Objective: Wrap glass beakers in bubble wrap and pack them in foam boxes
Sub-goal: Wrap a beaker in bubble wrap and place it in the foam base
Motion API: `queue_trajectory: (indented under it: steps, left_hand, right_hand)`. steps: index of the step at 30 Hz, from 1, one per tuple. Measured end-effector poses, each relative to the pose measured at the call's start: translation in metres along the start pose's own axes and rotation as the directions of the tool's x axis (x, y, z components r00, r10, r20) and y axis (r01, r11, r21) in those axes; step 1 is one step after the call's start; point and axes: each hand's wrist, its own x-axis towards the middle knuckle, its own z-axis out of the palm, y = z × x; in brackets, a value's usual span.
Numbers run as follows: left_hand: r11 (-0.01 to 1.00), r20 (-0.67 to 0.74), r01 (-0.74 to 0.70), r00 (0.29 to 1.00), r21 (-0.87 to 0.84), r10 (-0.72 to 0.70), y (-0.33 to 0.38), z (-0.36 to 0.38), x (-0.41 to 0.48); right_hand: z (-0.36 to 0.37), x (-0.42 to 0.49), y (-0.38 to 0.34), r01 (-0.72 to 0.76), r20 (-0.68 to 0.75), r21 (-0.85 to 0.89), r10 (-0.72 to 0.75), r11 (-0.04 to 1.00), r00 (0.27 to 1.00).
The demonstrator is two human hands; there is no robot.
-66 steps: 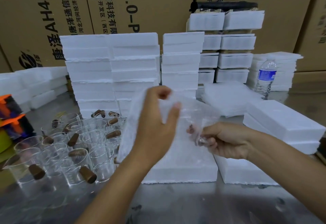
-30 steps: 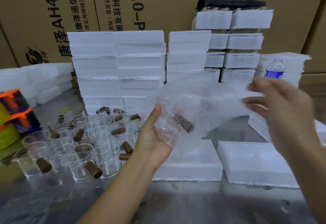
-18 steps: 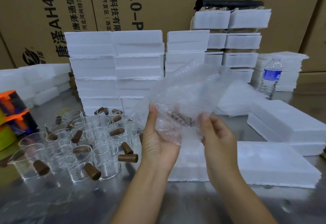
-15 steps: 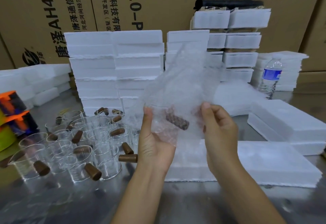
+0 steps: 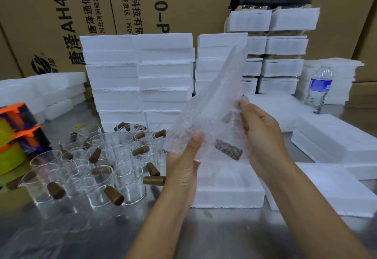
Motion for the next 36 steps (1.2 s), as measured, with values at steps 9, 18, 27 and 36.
queue_trajectory:
  steps: [9, 18, 27, 36]
  left_hand:
    - [0.994, -0.089, -0.049, 0.995, -0.098, 0.04, 0.0, 0.011, -0.005]
    - [0.956, 0.174, 0.037, 0.981, 0.291, -0.09, 0.026, -0.016, 0.027]
    - [0.643, 0.477, -0.301, 0.871, 0.704, -0.115, 0.045, -0.026, 0.057]
    - [0.755, 0.444, -0.236, 0.892, 0.612, -0.081, 0.019, -0.037, 0.055]
  right_hand:
    - [-0.009, -0.02, 0.035, 0.073, 0.18, -0.105, -0.053, 0.992, 0.982]
    - [-0.004, 0.002, 0.046, 0.114, 0.011, -0.096, -0.113, 0.989, 0.993]
    - [-0.008, 0.016, 0.057, 0.124, 0.004, -0.082, -0.125, 0.989, 0.992]
    - [-0.004, 0.014, 0.058, 0.28, 0.02, -0.281, -0.286, 0.918, 0.958]
